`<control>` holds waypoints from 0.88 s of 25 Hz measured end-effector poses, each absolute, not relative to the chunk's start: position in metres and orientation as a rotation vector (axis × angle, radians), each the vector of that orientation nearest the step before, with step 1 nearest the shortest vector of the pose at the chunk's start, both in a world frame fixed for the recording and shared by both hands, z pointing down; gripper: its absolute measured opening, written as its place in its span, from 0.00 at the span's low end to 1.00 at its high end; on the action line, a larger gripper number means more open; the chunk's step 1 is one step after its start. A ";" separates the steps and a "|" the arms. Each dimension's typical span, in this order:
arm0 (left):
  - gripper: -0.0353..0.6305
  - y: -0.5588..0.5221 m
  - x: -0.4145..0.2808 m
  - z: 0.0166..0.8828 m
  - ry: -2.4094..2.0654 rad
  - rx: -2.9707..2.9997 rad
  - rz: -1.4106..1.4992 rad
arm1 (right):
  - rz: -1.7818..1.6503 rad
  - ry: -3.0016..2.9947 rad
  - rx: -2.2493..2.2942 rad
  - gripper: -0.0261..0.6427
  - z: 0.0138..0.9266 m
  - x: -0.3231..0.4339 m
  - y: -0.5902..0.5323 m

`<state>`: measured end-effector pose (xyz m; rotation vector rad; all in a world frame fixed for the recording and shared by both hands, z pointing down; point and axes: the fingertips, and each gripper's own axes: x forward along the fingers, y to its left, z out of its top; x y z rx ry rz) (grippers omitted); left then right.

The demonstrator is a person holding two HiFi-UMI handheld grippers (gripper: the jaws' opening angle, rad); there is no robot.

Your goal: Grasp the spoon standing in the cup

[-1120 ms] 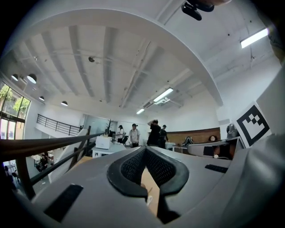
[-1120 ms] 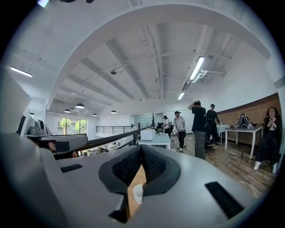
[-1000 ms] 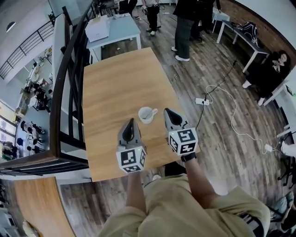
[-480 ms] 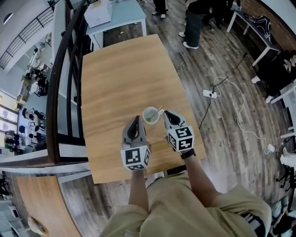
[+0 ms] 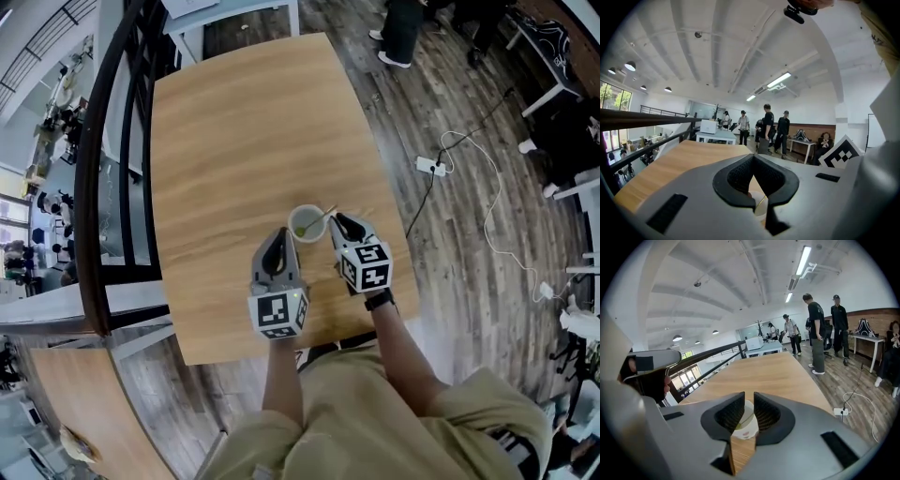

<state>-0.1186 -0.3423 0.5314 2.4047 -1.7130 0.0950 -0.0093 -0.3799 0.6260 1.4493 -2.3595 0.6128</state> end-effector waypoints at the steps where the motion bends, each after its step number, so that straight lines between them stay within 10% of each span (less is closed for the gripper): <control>1: 0.06 -0.345 -0.119 0.536 -1.710 2.393 0.105 | 0.628 -2.356 1.440 0.11 0.632 -0.012 -0.382; 11: 0.06 -0.368 -0.124 0.576 -1.690 2.323 0.161 | 0.871 -2.297 1.462 0.23 0.686 -0.015 -0.405; 22: 0.06 -0.371 -0.128 0.581 -1.687 2.310 0.152 | 0.891 -2.307 1.513 0.07 0.681 -0.021 -0.409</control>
